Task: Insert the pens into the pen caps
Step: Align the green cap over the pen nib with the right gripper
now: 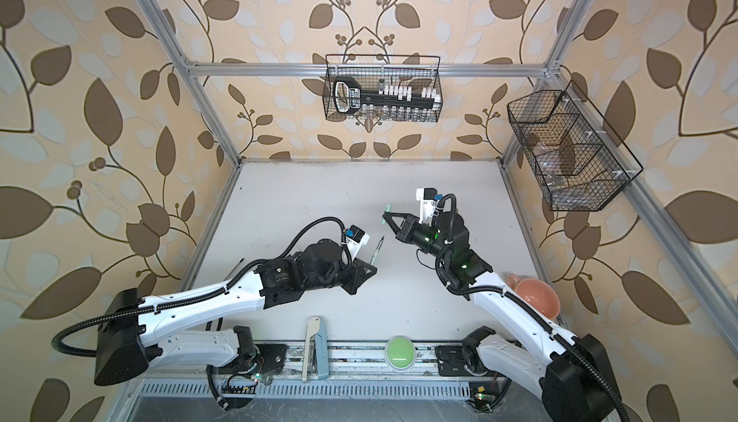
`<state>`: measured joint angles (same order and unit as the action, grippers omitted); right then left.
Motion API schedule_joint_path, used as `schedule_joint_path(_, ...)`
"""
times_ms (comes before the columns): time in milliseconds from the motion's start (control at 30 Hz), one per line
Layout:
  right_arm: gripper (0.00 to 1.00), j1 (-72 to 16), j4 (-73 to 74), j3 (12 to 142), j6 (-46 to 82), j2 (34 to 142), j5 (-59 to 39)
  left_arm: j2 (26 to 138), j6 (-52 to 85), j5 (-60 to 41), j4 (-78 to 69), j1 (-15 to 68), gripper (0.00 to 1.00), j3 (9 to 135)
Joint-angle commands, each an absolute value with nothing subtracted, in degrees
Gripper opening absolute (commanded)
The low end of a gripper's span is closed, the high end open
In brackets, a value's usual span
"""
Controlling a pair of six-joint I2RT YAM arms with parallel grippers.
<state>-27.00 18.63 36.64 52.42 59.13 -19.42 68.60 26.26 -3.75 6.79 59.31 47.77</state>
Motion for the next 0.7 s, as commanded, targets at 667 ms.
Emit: schedule_joint_path(667, 0.0, -28.83, 19.72, 33.79, 53.33, 57.26, -17.67, 66.18, 24.6, -1.38, 4.92, 59.7, 0.0, 47.46)
